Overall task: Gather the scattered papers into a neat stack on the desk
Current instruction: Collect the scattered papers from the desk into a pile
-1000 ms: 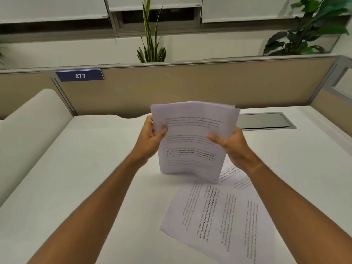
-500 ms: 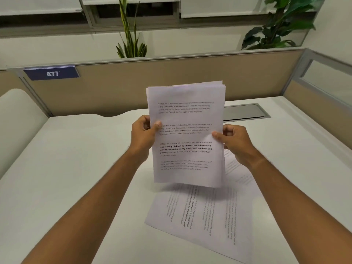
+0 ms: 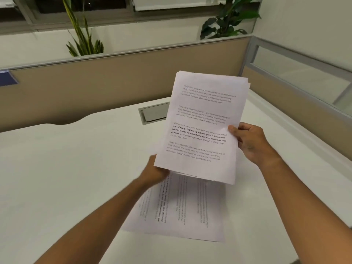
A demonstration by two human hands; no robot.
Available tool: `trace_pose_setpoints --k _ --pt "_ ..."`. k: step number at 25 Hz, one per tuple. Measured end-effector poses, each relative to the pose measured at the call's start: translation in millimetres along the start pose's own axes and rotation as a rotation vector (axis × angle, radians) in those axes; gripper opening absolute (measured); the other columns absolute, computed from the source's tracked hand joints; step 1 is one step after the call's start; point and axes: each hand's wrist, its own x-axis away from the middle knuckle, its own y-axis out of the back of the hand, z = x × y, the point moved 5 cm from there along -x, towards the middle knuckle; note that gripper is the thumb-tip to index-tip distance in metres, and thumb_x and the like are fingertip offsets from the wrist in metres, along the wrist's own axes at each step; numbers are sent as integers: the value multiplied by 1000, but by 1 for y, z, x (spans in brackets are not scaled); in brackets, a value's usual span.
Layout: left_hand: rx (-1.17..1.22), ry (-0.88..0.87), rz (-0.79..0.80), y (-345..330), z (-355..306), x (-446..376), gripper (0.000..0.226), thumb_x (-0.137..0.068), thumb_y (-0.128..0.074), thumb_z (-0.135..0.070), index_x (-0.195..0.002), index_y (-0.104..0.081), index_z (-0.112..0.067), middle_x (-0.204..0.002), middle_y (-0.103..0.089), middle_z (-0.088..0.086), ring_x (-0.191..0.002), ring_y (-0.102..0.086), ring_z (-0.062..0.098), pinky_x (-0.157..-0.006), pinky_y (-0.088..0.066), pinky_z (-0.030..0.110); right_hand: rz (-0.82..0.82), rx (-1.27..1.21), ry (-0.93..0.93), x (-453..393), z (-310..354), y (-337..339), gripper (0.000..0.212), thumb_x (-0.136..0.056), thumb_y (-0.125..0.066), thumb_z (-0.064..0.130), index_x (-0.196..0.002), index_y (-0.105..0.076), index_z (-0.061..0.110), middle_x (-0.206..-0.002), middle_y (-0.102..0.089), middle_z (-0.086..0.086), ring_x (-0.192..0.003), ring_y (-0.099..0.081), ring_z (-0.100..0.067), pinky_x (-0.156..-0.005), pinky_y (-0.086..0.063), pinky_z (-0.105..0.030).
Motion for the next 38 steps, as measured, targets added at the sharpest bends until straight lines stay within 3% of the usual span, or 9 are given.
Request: trace_pose_setpoints --k 3,6,13,21,25,28,30,34,38 --pt "-414 -96 333 -63 -6 3 66 -81 -70 -36 -141 -43 -22 -147 -46 6 -135 -41 26 -113 -34 39 -48 -22 20 4 4 22 9 -88 -68 5 -95 -72 5 -91 -79 -4 -82 -75 -20 -68 -59 -26" --pt "-804 -482 615 -116 -29 12 86 -69 -76 -32 -143 -33 -35 -152 -36 1 -138 -30 22 -112 -24 39 -94 -56 31 7 2 36 8 -88 -67 4 -93 -73 7 -91 -79 -3 -81 -75 -18 -66 -59 -25" --pt "-1061 -807 789 -147 -62 13 73 -59 -76 -22 -126 -49 -28 -118 -53 1 -111 -49 25 -84 -47 37 -147 -79 -9 11 -22 58 9 -88 -68 5 -89 -74 11 -91 -79 -3 -80 -75 -17 -64 -58 -23" --pt "-881 -529 645 -122 -53 -22 30 -82 -69 -23 -111 -61 -23 -113 -65 -1 -107 -58 22 -76 -40 28 -163 -151 1 -1 -22 65 8 -87 -70 6 -90 -75 11 -95 -79 -4 -86 -75 -18 -67 -59 -25" --pt "-506 -113 289 -53 -24 -81 44 -87 -67 -27 -129 -60 -19 -140 -54 7 -130 -46 28 -103 -40 32 -194 -232 26 -13 -11 74 10 -86 -70 6 -90 -77 12 -99 -78 -4 -89 -75 -18 -69 -59 -25" --pt "-261 198 -92 1 20 -110 22 -81 -71 -29 -96 -65 -14 -109 -66 13 -103 -61 31 -77 -45 31 -201 -232 22 -20 -12 79 9 -86 -70 6 -91 -76 11 -100 -78 -5 -91 -75 -20 -70 -59 -25" --pt "-132 398 -233 20 52 -117 25 -78 -75 -31 -85 -58 -15 -103 -65 12 -92 -61 30 -75 -50 36 -212 -215 6 -22 -15 84 10 -87 -70 7 -94 -76 11 -101 -78 -5 -92 -75 -20 -70 -59 -26" --pt "-255 427 -199 27 71 -133 32 -78 -77 -36 -94 -58 -15 -111 -65 13 -95 -63 33 -87 -53 43 -245 -203 -3 -29 -18 99 13 -87 -70 7 -98 -74 11 -105 -77 -5 -95 -74 -20 -72 -59 -27" --pt "-377 269 -1 2 57 -135 36 -73 -80 -39 -97 -62 -19 -98 -63 5 -92 -61 27 -79 -50 34 -282 -217 1 -35 -13 108 9 -86 -71 6 -88 -76 14 -100 -78 -3 -93 -74 -19 -71 -59 -26"
